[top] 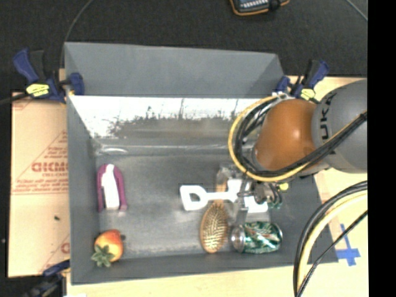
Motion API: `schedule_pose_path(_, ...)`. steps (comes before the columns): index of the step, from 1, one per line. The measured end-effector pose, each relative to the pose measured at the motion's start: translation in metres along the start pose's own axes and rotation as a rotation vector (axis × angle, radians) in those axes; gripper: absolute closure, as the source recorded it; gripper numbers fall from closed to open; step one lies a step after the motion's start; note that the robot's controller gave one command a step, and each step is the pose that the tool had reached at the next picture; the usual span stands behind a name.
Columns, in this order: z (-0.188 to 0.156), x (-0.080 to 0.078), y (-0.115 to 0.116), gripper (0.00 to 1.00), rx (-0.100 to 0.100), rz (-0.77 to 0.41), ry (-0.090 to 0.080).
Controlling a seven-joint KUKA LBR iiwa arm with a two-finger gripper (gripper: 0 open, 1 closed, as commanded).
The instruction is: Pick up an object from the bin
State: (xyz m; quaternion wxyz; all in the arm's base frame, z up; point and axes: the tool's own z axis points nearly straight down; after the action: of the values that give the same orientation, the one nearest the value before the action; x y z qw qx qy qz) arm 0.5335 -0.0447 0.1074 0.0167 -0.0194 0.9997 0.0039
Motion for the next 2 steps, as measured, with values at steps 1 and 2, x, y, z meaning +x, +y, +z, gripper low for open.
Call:
schedule_pose_path(1,0.013,-0.007,0.007,0.0,0.002,-0.023,-0.006)
schedule_pose_path(2,-0.078,0.009,-0.006,0.0,0.005,-0.272,-0.014)
